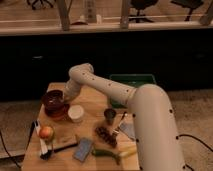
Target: Stack bowls on top of each other
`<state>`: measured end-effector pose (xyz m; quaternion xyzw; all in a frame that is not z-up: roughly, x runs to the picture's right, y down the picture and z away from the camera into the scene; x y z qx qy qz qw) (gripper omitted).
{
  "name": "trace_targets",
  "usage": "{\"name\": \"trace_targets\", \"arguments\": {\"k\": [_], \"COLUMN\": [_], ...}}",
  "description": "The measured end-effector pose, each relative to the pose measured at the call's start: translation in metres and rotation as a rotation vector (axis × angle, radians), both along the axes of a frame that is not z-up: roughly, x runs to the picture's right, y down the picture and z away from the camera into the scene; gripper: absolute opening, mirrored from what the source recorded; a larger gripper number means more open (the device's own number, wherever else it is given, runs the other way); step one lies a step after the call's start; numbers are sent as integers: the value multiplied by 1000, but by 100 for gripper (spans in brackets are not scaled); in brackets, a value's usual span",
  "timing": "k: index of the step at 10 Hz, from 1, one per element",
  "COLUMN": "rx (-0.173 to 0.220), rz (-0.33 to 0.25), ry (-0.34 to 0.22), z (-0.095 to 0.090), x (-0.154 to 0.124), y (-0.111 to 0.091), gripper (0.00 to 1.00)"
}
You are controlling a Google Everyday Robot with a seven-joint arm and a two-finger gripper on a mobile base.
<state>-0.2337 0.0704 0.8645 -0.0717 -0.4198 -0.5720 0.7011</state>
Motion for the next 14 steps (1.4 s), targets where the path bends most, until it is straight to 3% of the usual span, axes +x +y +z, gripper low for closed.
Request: {"name": "trace_targets", "arguments": {"k": [3,14], "rx": [-3,-10], "rz": [4,12], "ry": [-7,-35], "z": [1,1], "x": [0,11], "y": [-1,-3], "gripper": [80,80]}}
